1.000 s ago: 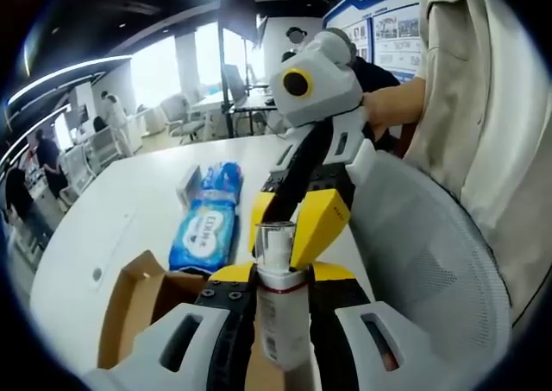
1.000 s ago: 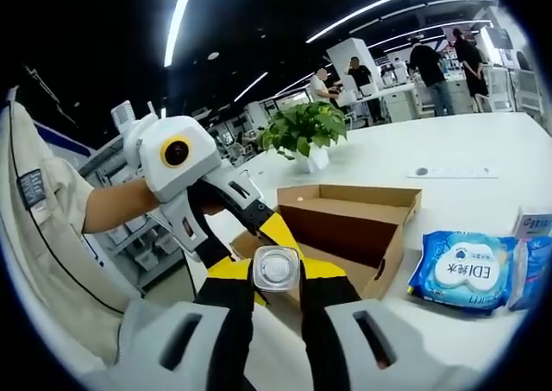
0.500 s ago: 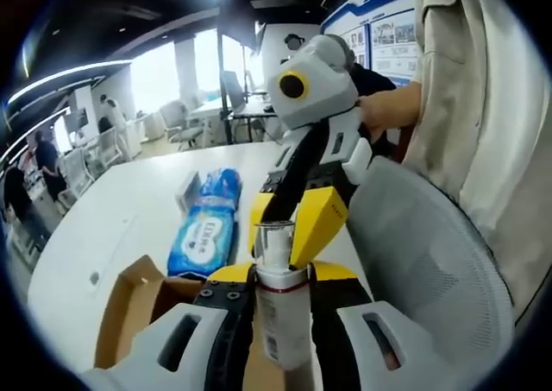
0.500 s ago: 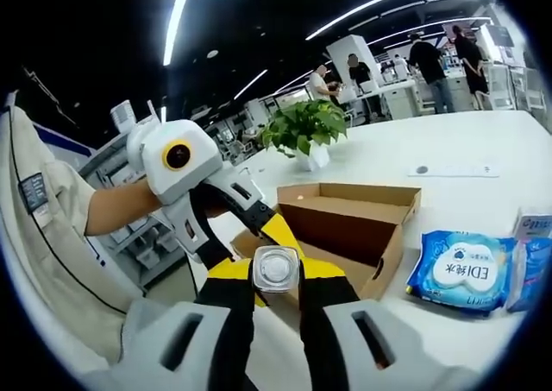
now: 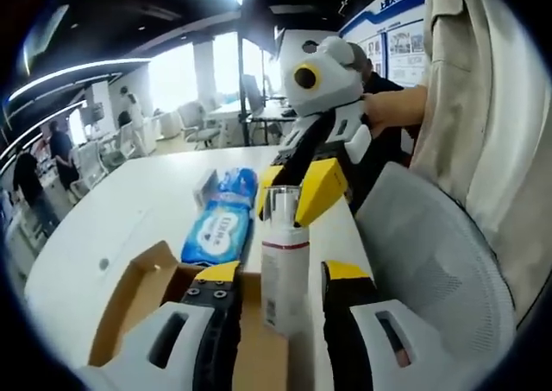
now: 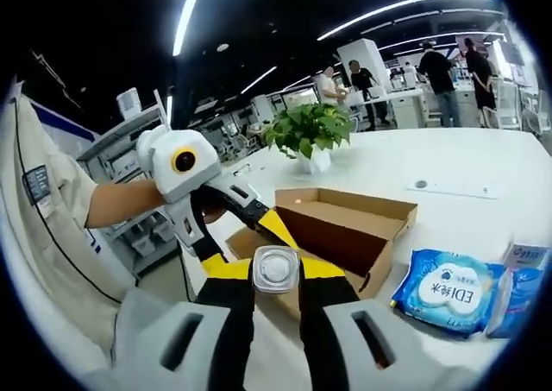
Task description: Operate the shoe box by opening the lid, removing the specified soft item, and placing it in the target area until the item is outside and the box remains undamaged.
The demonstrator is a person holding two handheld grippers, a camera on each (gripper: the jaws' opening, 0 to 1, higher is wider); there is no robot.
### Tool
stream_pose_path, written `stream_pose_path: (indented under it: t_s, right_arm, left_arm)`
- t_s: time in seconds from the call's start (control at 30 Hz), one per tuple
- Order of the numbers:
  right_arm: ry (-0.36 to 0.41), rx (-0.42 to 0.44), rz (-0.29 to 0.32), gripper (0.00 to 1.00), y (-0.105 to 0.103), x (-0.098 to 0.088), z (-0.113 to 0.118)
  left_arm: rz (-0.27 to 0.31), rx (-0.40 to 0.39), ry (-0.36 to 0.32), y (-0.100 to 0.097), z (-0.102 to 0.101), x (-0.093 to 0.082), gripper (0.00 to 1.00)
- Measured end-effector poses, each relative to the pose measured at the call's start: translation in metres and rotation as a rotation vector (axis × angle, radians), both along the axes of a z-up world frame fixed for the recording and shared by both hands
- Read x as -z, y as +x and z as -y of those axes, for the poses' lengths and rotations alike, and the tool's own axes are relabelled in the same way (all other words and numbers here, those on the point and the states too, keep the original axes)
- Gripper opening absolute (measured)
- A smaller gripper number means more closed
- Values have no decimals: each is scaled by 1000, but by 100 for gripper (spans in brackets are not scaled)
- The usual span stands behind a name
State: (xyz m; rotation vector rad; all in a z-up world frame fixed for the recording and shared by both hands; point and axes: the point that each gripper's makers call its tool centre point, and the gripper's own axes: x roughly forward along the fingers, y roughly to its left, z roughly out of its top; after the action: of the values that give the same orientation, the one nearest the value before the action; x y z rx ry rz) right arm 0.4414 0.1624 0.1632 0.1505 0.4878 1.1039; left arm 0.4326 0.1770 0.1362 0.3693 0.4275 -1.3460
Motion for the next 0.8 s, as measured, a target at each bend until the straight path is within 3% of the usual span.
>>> stream_pose_path:
  t_s: [0.27,0.8]
  right_arm:
    - [-45,-27,47,16,13,-4,11]
    - [-174,-101,171,16,57,-19,40]
  left_arm:
    - [-35,-102,-23,3,-24,-1,44]
    - [-46,-325,-53,16,-82,-2,50]
